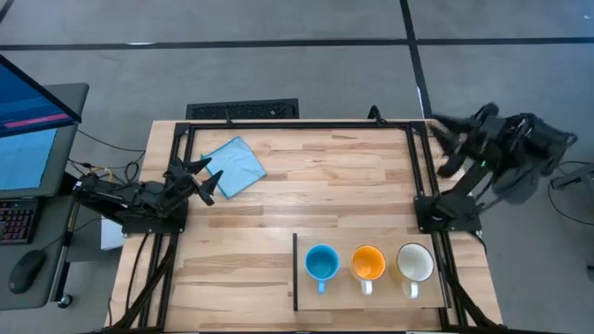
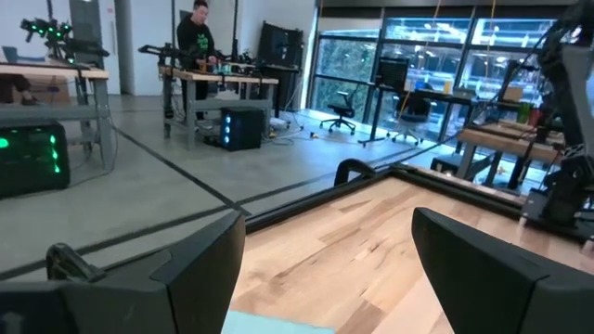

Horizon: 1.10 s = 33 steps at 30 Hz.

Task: Stack small to large cups/mugs on shelf
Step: Return to Home Position

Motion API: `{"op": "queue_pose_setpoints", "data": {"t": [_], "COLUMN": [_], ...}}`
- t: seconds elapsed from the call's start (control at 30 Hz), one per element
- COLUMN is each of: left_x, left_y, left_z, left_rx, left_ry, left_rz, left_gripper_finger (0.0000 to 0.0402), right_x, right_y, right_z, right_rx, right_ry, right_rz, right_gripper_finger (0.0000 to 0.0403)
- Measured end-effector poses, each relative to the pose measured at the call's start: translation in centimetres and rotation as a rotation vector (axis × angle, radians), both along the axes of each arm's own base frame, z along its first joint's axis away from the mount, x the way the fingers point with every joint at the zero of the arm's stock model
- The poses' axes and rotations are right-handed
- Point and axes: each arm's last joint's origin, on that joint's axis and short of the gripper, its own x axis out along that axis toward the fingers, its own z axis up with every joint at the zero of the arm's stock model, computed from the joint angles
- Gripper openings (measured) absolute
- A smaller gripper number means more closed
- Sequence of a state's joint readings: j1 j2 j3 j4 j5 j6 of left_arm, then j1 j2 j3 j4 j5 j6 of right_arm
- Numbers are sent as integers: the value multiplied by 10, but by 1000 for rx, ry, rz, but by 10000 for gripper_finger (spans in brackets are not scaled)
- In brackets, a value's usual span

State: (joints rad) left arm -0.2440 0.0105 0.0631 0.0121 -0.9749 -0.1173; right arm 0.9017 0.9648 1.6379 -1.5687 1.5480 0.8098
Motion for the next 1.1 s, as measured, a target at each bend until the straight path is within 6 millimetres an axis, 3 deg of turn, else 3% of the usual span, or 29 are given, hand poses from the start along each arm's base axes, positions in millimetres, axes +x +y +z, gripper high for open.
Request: {"op": "queue_pose_setpoints", "data": {"t": [0.13, 0.33, 0.5, 0.63, 0.83, 1.1], "left_x": [0, -1, -2, -4, -4, -4], "left_y": [0, 4, 11, 17, 21, 24], "left_z": [0, 3, 8, 12, 13, 12], "left_rx": [-1, -5, 46, 83, 70, 63], "left_ry": [-4, -27, -22, -22, -45, -51], "left_rz": [3, 52, 142, 204, 229, 251], "left_gripper_finger": [302, 302, 302, 302, 302, 302], "right_x": [-28, -58, -60, -55, -50, -65], "right_y": [-36, -78, -94, -101, -116, -122], "right_z": [-16, -68, -118, -143, -148, -140], "right_rx": [51, 139, 207, 246, 275, 273], "right_ry": [-41, -113, -143, -146, -143, -171], "right_rz": [1, 71, 222, 341, 457, 297], "right_gripper_finger": [140, 140, 141, 139, 140, 138]}}
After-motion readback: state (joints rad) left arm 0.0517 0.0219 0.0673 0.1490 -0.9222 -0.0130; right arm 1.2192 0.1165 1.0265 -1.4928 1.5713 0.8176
